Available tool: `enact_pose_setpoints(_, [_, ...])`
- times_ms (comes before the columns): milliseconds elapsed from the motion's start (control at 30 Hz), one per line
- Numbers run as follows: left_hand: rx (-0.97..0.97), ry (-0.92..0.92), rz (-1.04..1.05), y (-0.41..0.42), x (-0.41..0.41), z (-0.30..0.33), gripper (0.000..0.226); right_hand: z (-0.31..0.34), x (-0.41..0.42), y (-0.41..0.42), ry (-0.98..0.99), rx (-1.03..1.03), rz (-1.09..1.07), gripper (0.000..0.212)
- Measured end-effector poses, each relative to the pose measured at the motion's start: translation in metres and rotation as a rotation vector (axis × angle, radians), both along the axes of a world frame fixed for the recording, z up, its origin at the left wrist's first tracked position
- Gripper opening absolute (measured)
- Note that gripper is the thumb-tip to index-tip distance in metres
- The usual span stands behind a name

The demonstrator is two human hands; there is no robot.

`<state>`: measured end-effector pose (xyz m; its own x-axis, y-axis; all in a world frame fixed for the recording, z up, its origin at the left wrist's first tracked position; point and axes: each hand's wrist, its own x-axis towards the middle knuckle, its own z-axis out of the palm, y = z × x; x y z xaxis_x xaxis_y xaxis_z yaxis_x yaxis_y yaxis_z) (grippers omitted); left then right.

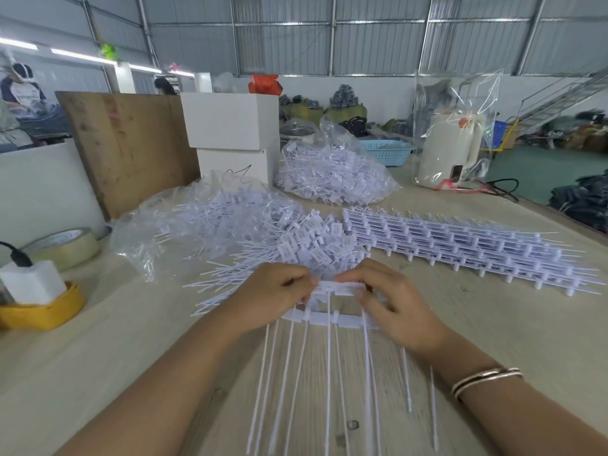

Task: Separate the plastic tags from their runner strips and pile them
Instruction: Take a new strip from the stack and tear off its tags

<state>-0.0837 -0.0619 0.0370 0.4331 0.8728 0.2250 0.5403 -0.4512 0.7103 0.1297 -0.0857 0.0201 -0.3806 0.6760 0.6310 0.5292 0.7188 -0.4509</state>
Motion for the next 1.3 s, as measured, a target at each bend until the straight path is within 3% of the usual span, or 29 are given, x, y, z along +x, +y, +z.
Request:
enact_pose_setpoints(100, [-0.041, -0.057, 0.011, 0.006, -0.003, 0.001, 0.038, 0.001, 0.005, 0.000, 0.021, -0.115, 0.111, 0.055])
enact_pose_setpoints(167, [-0.065, -0.103, -0.006, 0.008, -0.004, -0.001, 0.035, -0.001, 0.002, 0.001, -0.117, -0.048, 0.073, 0.048])
enact_pose_setpoints(267, [-0.030, -0.070, -0.070, 0.006, -0.002, -0.005, 0.035, -0.001, 0.000, 0.003, -0.202, 0.138, -0.039, 0.020])
enact_pose_setpoints(400, [-0.022, -0.096, -0.115, 0.007, -0.003, -0.005, 0.027, -0.003, 0.002, 0.004, -0.258, 0.236, -0.078, 0.030])
enact_pose_setpoints(500, [0.034, -0.033, -0.149, 0.005, -0.002, -0.003, 0.016, -0.002, 0.002, 0.006, -0.178, 0.070, 0.018, 0.036])
enact_pose_setpoints(600, [0.091, 0.009, -0.171, 0.003, -0.002, -0.003, 0.022, 0.000, 0.003, 0.007, -0.082, -0.027, 0.088, 0.035])
enact_pose_setpoints(733, [0.083, 0.014, -0.127, 0.006, -0.012, -0.001, 0.032, 0.008, 0.024, 0.006, 0.207, -0.198, -0.078, 0.034])
enact_pose_setpoints(800, [0.082, 0.000, -0.091, 0.008, -0.017, 0.000, 0.033, 0.010, 0.038, 0.007, 0.146, -0.223, -0.138, 0.024])
enact_pose_setpoints(1033, [0.153, 0.178, 0.010, 0.006, -0.013, -0.001, 0.041, 0.005, 0.043, 0.012, -0.153, -0.413, 0.002, 0.043])
enact_pose_setpoints(1200, [0.157, 0.220, 0.047, 0.003, -0.011, 0.000, 0.028, 0.003, 0.043, 0.014, -0.170, -0.338, -0.072, 0.044])
enact_pose_setpoints(1300, [0.150, 0.226, 0.056, -0.001, -0.006, 0.001, 0.024, 0.007, 0.031, 0.008, -0.164, -0.133, -0.104, 0.036])
